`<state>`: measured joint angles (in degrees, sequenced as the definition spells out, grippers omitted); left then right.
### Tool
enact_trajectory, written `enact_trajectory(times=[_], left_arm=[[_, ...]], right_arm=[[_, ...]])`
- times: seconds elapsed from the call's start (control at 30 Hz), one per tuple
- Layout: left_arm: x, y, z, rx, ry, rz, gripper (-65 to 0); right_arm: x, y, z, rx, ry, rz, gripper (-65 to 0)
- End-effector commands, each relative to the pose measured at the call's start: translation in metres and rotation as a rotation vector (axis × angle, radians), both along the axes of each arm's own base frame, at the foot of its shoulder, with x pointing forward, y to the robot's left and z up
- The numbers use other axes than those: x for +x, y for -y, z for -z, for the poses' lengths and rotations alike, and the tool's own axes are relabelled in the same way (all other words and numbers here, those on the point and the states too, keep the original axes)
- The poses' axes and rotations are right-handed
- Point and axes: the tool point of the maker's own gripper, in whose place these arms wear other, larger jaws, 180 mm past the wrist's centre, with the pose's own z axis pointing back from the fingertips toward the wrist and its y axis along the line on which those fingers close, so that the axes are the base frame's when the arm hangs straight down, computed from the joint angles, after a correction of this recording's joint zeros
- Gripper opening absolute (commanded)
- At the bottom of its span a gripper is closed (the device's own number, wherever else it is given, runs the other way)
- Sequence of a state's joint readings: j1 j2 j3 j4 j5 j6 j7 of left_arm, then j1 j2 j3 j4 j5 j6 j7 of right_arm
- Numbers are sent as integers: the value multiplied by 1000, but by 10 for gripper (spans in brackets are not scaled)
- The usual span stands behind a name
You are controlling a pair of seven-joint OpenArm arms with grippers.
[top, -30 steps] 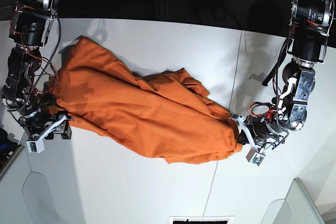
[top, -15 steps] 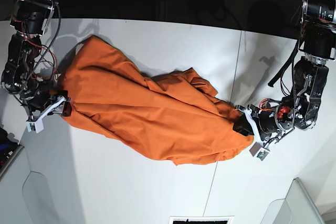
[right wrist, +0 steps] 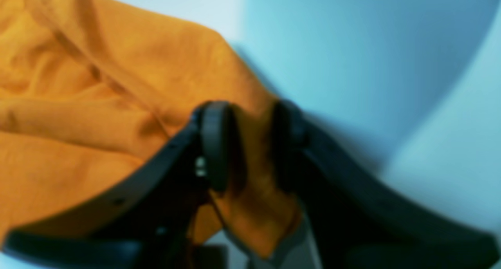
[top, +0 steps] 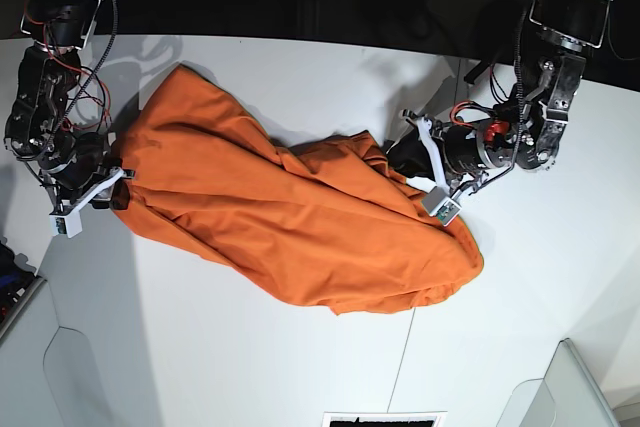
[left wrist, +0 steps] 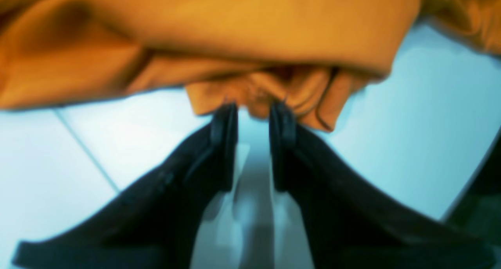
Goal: Layout the t-shirt on the table in an organized manner, then fold the t-shirt properly
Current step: 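Pull the shirt edges apart with both grippers to spread it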
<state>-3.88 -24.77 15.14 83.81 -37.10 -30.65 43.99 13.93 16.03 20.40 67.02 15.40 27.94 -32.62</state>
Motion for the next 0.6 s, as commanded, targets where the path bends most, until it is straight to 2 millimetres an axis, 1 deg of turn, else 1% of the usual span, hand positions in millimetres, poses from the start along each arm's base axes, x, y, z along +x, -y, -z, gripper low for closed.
enact_trajectory(times=[0.0, 0.03, 0.07, 0.1, 0.17, 0.23, 0.3, 0.43, 0.5, 0.57], left_arm=[[8, -8, -1, 43, 17, -23, -572], [10, -5, -1, 45, 29, -29, -636], [12, -3, 0, 53, 38, -28, -650], [12, -3, 1, 67, 45, -25, -650], [15, -10, 1, 97, 61, -30, -650], [20, -23, -1, 130, 74, -48, -650], [25, -41, -4, 164, 86, -77, -650], [32, -84, -11, 250, 98, -142, -650], [35, -103, -17, 285, 110, -158, -650], [39, -117, -24, 305, 120, -170, -650]], right_arm=[[5, 5, -8, -14, 14, -5, -501], [4, 6, -8, -16, 13, -5, -524], [4, 8, -8, -20, 11, -5, -550], [4, 9, -9, -25, 12, -7, -585], [6, 17, -14, -40, 22, -4, -650], [12, 30, -24, -65, 54, 5, -650], [16, 47, -36, -100, 82, 15, -650], [22, 82, -61, -174, 116, 32, -650], [25, 93, -72, -198, 131, 40, -650], [31, 98, -82, -196, 157, 46, -644]])
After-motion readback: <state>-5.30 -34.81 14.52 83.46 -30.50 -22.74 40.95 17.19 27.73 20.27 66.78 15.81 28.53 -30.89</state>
